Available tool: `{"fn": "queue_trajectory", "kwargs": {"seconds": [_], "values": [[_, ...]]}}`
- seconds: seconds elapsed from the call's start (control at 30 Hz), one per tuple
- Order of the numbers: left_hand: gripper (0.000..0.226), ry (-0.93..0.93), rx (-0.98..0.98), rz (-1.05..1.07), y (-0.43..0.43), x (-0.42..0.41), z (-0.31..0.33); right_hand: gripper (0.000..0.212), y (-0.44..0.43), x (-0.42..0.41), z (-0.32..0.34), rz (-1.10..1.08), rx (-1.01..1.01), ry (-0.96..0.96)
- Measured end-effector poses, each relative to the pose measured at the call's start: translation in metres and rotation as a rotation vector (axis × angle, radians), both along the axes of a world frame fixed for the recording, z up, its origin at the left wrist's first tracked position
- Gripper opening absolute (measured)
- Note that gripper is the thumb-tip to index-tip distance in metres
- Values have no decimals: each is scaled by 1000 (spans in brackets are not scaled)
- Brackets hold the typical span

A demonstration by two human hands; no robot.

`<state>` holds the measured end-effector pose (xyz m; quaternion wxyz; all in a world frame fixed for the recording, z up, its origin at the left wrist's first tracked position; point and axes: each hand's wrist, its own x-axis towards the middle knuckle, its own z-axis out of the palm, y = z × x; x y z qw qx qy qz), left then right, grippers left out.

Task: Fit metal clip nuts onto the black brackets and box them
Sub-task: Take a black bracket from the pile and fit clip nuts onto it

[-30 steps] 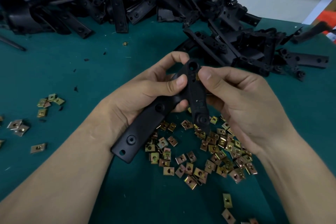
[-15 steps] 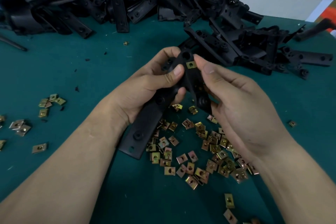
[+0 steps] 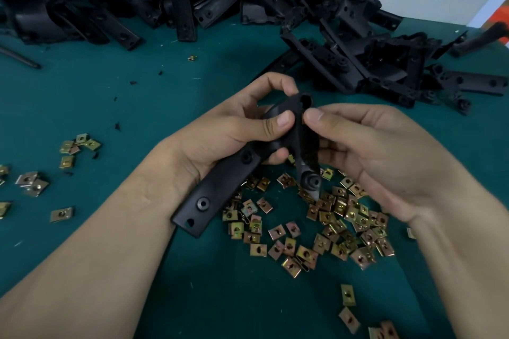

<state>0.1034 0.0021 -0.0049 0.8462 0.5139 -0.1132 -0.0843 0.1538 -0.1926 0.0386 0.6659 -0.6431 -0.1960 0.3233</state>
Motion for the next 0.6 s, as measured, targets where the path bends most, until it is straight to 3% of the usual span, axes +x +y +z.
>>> {"fn": "queue_trajectory", "kwargs": {"seconds": [0.2, 0.37, 0.47, 0.53, 0.6], "values": [[28, -71, 86, -25, -3, -1, 3, 27, -10, 7, 3, 113, -114, -121], [28, -61, 67, 34, -6, 1, 0, 21, -6, 4, -3, 54, -22, -117], [19, 19, -177, 157, -1, 3, 4, 28, -3, 4, -8, -26, -18, -79], [18, 106, -452, 238, 7, 2, 8, 22, -7, 8, -8, -19, -175, -258], [26, 173, -706, 313, 13, 0, 10, 11, -13, 11, -4, 241, -340, -493]]}}
